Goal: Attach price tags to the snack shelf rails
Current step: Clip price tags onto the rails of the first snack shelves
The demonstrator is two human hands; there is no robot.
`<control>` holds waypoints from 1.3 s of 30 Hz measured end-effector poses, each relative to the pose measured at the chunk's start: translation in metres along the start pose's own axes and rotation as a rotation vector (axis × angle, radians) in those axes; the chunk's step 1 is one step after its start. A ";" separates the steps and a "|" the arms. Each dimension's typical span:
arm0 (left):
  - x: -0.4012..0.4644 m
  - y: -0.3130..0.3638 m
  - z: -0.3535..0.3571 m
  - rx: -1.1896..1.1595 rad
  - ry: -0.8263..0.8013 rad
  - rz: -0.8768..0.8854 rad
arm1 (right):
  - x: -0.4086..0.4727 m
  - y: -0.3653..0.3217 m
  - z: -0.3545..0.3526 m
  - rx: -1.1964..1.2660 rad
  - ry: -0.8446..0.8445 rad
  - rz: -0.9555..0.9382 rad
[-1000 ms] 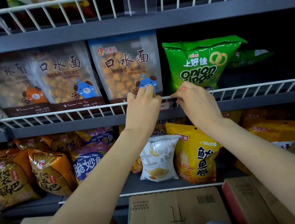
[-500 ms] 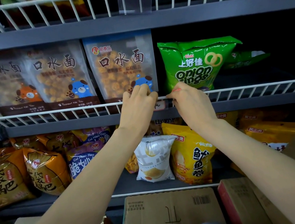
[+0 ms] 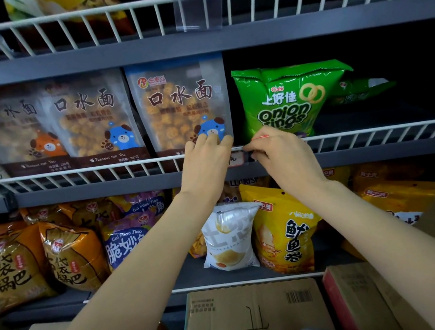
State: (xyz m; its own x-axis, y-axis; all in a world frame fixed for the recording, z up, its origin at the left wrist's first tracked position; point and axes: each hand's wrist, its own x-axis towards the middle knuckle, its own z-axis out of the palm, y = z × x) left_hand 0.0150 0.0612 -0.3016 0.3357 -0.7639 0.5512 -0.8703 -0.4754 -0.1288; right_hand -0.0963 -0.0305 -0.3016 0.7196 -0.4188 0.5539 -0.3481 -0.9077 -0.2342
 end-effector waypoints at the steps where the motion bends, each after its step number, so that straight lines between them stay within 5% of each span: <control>1: 0.000 0.000 0.000 -0.017 -0.022 0.004 | -0.001 -0.001 -0.002 0.135 0.018 0.032; 4: -0.005 -0.003 0.002 -0.172 0.003 -0.026 | -0.006 -0.010 -0.012 0.607 -0.024 0.199; 8: -0.027 0.002 -0.020 -0.807 0.071 -0.297 | -0.014 -0.023 -0.022 1.028 -0.162 0.363; 12: -0.048 0.002 -0.042 -1.257 -0.125 -0.477 | -0.014 -0.042 -0.021 1.116 -0.170 0.352; 17: -0.058 -0.022 -0.062 -1.551 -0.073 -0.684 | 0.000 -0.070 -0.005 1.165 -0.175 0.264; 28: -0.102 -0.120 -0.079 -1.521 0.215 -0.979 | 0.038 -0.164 0.041 1.103 -0.241 0.114; 39: -0.207 -0.326 -0.093 -1.424 0.334 -1.039 | 0.063 -0.383 0.134 1.088 -0.305 0.077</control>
State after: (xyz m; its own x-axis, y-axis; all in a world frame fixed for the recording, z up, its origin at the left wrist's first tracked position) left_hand 0.1957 0.4151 -0.2967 0.9694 -0.2304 0.0851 -0.0417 0.1872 0.9814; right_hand 0.1624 0.2874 -0.2843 0.8870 -0.3278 0.3253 0.2031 -0.3557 -0.9123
